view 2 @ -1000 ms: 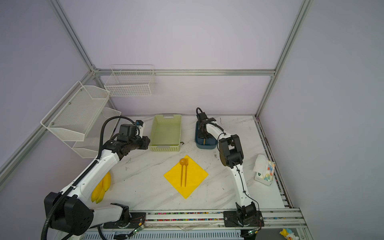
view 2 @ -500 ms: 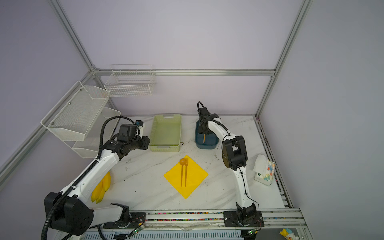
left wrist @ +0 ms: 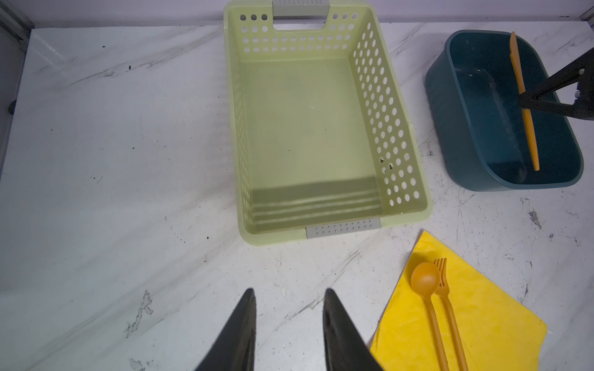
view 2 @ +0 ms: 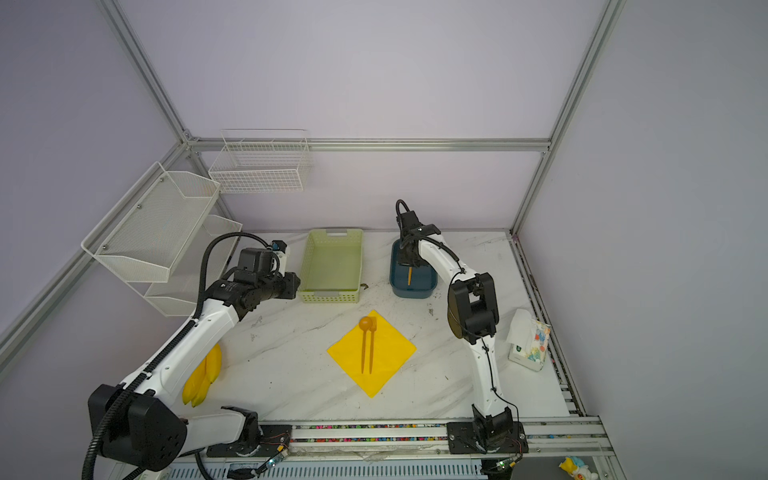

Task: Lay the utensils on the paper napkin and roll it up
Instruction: 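Lift the yellow knife out of the tub with the right gripper, then carry the knife with the right gripper over the napkin beside the fork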

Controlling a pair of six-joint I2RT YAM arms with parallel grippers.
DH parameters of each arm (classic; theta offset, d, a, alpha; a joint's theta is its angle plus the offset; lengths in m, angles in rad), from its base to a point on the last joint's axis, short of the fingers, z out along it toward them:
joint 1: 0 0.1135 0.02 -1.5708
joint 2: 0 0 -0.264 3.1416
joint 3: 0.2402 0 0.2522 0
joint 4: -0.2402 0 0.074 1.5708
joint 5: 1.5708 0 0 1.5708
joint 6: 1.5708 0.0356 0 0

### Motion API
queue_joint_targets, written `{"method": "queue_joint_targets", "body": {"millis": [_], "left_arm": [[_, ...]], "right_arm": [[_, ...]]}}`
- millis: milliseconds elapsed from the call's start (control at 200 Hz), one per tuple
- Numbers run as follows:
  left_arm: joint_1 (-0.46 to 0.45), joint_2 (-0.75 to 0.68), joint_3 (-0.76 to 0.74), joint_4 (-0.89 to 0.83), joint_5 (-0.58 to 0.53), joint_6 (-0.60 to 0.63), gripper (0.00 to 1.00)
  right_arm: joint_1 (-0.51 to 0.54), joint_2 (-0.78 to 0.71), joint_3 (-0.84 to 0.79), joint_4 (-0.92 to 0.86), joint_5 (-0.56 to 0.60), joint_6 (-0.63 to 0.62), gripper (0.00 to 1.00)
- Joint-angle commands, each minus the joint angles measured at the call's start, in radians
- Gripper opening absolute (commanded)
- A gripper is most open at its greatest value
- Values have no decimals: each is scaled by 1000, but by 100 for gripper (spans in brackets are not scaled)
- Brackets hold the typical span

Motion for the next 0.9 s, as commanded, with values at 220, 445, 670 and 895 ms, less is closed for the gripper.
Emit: {"method": "queue_joint_targets", "body": {"millis": [220,445,670,895], "left_arm": [[1,-44,-15,6,5,12,35],[1,-61,-21,10,4,11,35],[1,-59,-18,11,25,7,35],[1,-66,-19,11,25,5,35]], "right_arm": [[23,-209,-188,32,-71,20,0],[77,-318,-332,35,-81,36,0],[164,-424,-459,35,-93,89,0],[237,-496,-538,30,-97,155,0]]}}
